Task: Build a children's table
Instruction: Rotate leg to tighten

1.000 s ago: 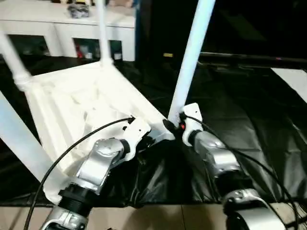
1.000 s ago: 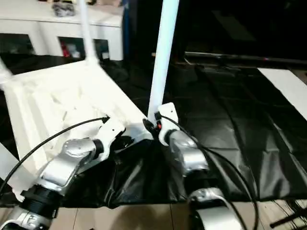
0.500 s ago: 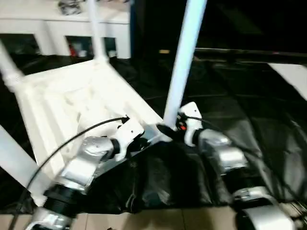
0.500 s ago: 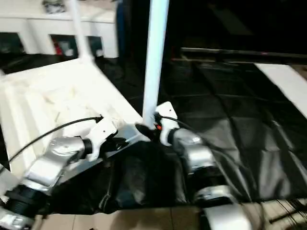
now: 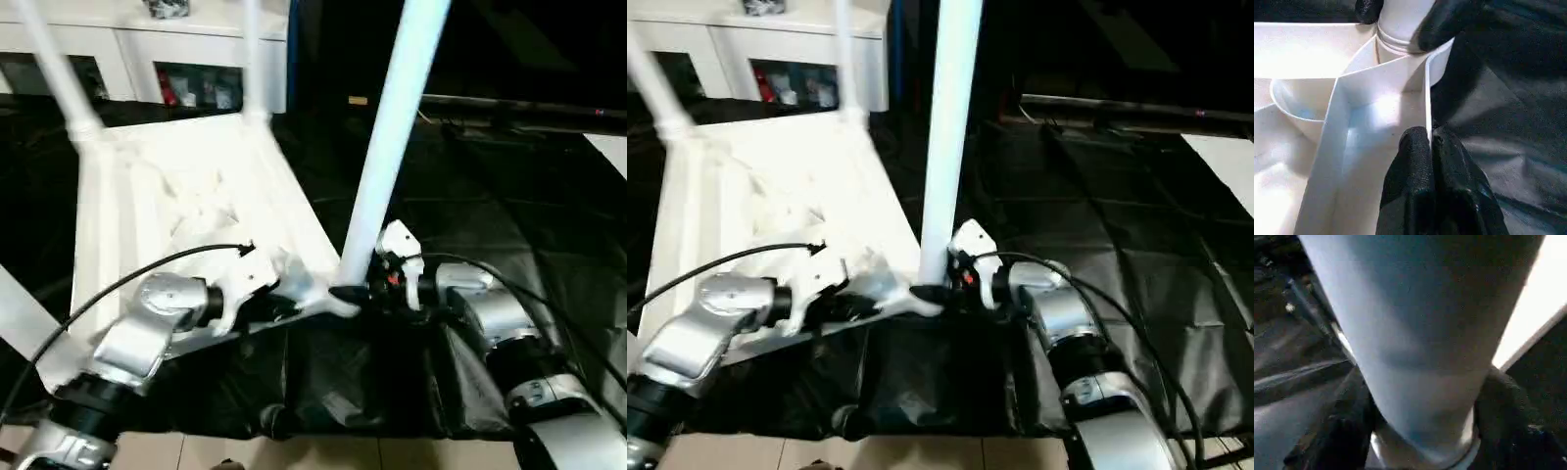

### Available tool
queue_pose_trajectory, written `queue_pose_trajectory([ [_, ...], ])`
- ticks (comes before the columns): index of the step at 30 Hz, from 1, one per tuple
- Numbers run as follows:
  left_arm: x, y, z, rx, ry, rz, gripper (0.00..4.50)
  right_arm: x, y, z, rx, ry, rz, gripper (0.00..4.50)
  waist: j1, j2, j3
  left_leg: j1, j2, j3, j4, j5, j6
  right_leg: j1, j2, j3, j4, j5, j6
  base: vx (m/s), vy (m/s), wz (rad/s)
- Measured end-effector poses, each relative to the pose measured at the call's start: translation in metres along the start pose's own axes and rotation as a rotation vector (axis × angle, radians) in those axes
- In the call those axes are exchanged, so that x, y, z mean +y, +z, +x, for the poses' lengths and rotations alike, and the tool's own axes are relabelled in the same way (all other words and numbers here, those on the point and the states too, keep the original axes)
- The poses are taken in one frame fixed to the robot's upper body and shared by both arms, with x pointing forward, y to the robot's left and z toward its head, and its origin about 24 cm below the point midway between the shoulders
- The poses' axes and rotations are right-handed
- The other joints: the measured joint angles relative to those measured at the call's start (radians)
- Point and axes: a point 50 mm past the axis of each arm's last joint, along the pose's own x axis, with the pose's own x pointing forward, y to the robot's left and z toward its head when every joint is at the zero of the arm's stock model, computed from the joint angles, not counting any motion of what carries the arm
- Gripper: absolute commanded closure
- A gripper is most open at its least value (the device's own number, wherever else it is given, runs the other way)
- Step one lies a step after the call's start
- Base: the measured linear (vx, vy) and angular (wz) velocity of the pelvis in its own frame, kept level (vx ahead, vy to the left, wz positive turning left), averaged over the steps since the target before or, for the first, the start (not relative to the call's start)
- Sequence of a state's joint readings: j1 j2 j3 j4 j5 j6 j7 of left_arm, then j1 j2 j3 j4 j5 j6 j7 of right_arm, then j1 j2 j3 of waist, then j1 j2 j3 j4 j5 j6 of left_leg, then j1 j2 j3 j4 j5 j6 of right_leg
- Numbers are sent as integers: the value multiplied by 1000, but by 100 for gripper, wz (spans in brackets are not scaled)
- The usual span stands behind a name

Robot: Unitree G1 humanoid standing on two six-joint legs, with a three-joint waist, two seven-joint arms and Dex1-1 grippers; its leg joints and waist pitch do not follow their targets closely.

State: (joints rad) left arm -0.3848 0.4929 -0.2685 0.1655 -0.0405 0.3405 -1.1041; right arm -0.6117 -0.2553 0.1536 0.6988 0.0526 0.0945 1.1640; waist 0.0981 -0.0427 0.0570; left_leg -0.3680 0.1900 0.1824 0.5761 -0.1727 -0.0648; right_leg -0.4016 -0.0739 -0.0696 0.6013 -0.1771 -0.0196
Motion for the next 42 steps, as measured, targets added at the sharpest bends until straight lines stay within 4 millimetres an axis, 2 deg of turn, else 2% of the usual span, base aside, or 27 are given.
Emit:
queue_pose_trajectory([
  [7,-1,-1,-4,9,-36,9,450,2,3,-3,2,81,-40,233,7,-4,0,1,1,1,3,0,0,0,-1,1,5,-1,1,0,0,0],
  [12,-1,-1,-4,9,-35,10,450,3,4,-2,7,94,-53,241,9,-3,0,1,1,1,4,0,0,0,-1,1,7,-1,1,0,0,0],
  [17,-3,1,5,-17,-27,-2,450,6,-1,-5,-4,79,-45,244,20,-1,0,0,1,1,5,0,0,1,-1,1,7,-1,2,0,0,0],
  [20,-4,3,17,-35,25,-20,450,3,-6,-9,-18,-11,-12,244,21,1,0,1,0,1,6,0,0,4,-2,2,8,-1,2,0,0,0],
  [23,-1,5,29,-43,127,-45,450,-2,-9,-1,-75,-201,49,248,7,1,-2,5,1,1,8,0,0,6,-2,3,9,-4,7,0,0,0],
  [26,3,9,40,-47,225,-86,450,-6,-10,14,-125,-403,131,250,-15,1,-2,8,0,0,7,0,-1,6,-2,2,9,-5,8,-21,-1,-3],
  [29,4,12,48,-44,277,-112,450,-8,-8,25,-148,-533,191,250,-25,-1,-2,9,0,-5,8,0,-1,5,-2,-2,6,-5,9,0,0,0],
  [32,7,13,49,-38,331,-124,450,-8,-3,41,-172,-646,258,251,-43,-4,-2,9,0,-8,8,0,-1,4,-2,-4,4,-5,9,0,0,0],
  [37,9,13,49,-36,360,-128,450,-8,3,51,-172,-696,267,251,-55,-6,-2,4,1,-15,5,0,-1,5,-3,-18,-16,-5,9,0,0,0],
  [38,9,14,49,-37,361,-126,450,-8,3,51,-175,-696,263,195,-56,-6,-2,2,1,-15,4,0,-1,4,-3,-19,-20,-5,8,0,0,0],
  [39,9,14,48,-37,360,-124,450,-8,3,50,-177,-695,261,181,-56,-5,-2,2,1,-14,4,0,-1,4,-3,-18,-22,-5,7,0,0,0],
  [42,10,12,41,-25,350,-107,450,-6,5,52,-196,-638,254,179,-62,-6,-2,2,0,-13,4,0,-1,3,-3,-17,-23,-1,2,0,0,0],
])
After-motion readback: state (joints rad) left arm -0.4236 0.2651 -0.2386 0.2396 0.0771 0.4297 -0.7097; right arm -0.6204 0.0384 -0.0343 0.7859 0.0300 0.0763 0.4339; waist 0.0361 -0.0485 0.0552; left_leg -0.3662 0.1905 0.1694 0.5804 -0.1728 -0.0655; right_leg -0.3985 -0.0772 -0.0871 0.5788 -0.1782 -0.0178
